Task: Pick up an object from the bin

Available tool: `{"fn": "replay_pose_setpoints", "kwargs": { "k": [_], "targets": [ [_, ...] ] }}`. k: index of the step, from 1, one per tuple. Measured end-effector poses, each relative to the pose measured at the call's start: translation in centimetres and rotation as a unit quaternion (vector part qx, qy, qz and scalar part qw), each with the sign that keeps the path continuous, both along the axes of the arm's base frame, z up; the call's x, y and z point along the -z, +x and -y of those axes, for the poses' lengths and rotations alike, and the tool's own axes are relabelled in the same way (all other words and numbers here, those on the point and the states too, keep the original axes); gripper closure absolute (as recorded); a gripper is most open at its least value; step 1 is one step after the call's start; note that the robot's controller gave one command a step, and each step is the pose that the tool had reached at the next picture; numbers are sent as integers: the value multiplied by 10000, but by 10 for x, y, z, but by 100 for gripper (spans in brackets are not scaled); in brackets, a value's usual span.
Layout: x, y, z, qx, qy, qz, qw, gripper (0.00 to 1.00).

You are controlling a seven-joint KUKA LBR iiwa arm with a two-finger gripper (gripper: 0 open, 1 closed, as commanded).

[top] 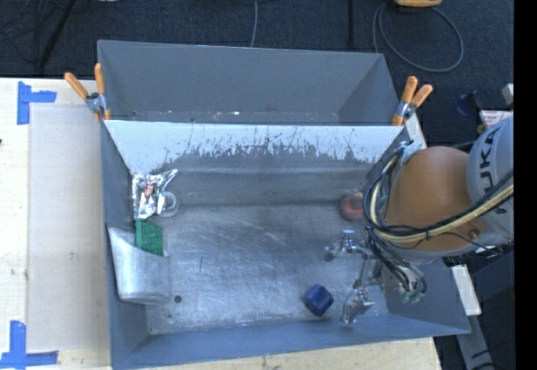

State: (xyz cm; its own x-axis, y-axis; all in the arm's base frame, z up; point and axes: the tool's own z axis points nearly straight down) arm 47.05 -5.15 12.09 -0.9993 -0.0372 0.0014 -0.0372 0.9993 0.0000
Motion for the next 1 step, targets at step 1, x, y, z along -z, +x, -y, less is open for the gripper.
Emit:
{"fn": "replay_pose_setpoints", "kwargs": {
  "k": [1],
  "targets": [
    [42, 8, -30, -632, -8, 123, 9979, 0]
  ]
}}
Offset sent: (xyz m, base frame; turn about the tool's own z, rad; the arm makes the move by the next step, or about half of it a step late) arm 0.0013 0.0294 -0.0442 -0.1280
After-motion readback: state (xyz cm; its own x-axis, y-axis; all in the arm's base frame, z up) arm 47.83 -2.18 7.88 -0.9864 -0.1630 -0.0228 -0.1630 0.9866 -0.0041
